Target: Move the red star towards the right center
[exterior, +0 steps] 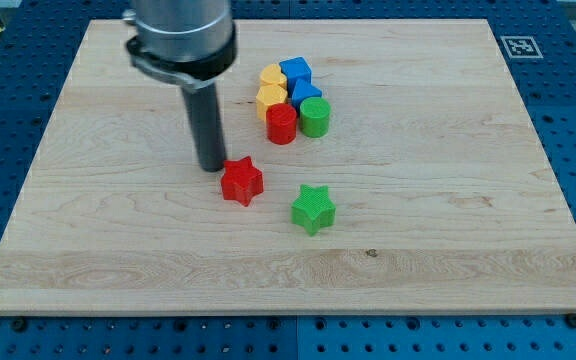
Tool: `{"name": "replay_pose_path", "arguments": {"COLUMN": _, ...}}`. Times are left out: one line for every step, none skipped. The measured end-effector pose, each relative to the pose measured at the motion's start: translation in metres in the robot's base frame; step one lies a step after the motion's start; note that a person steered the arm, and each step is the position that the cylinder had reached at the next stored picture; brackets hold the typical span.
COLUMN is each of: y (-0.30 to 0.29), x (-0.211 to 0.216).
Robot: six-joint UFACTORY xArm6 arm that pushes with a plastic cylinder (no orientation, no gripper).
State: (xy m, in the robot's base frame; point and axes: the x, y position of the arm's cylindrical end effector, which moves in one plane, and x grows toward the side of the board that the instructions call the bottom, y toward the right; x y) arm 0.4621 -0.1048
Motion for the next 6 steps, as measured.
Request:
{"name": "replay_pose_path", "arguments": {"y": -0.022, "x": 0.017}}
{"name": "replay_pose_path", "arguments": {"y": 0.003, "x": 0.031}}
{"name": "replay_pose_path", "arguments": {"y": 0.074, "x": 0.030}}
{"name": "replay_pose_path", "arguments": {"y": 0.120, "x": 0.022}}
{"name": "replay_pose_path", "arguments": {"y": 0.103, "x": 0.024}}
{"name": "replay_pose_path", "arguments": {"y": 0.099, "x": 0.036}}
